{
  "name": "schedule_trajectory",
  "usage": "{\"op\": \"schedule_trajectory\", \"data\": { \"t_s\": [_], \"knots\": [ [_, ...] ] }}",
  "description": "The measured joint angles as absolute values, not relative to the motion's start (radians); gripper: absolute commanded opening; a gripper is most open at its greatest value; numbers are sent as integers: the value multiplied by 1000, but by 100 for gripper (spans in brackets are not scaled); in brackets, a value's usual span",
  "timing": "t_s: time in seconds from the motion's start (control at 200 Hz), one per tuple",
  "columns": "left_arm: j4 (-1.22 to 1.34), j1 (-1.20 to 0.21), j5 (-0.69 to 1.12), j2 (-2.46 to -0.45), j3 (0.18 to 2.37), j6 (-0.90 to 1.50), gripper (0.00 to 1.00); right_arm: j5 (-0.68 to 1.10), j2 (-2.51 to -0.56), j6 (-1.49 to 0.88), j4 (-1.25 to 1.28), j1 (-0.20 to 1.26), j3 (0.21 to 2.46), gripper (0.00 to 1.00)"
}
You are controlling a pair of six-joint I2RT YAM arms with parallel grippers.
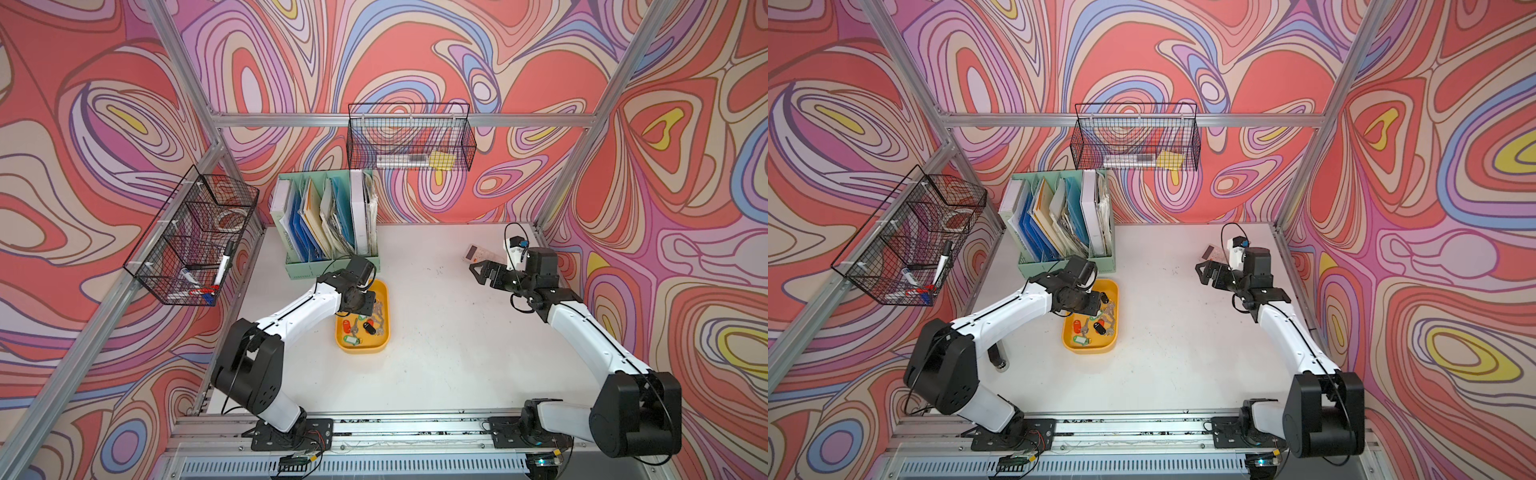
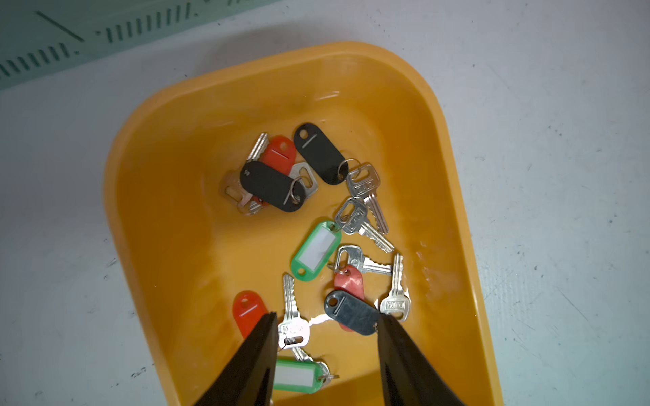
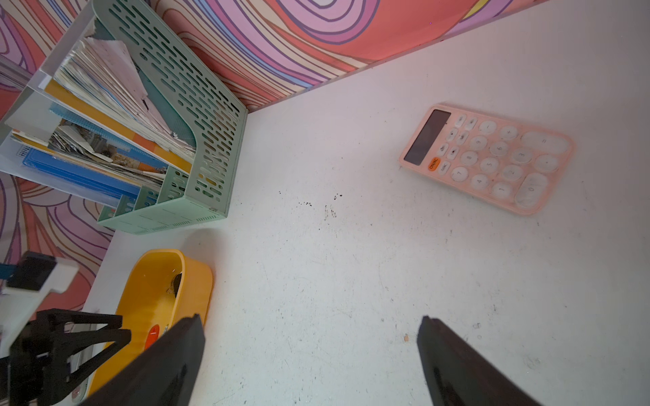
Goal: Take the keys out of the storage box
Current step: Pick up the key from the storage box.
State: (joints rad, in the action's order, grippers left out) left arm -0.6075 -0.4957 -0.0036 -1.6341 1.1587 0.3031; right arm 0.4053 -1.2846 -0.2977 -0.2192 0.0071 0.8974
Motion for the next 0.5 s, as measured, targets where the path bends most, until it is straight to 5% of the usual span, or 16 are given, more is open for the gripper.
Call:
{"op": "schedule_trajectory", "data": {
  "t_s": [0.496],
  "knots": [
    [-624,-502,20,-1850,1263,210,39,405,-1285,-299,-220,7,897,98]
  ]
}}
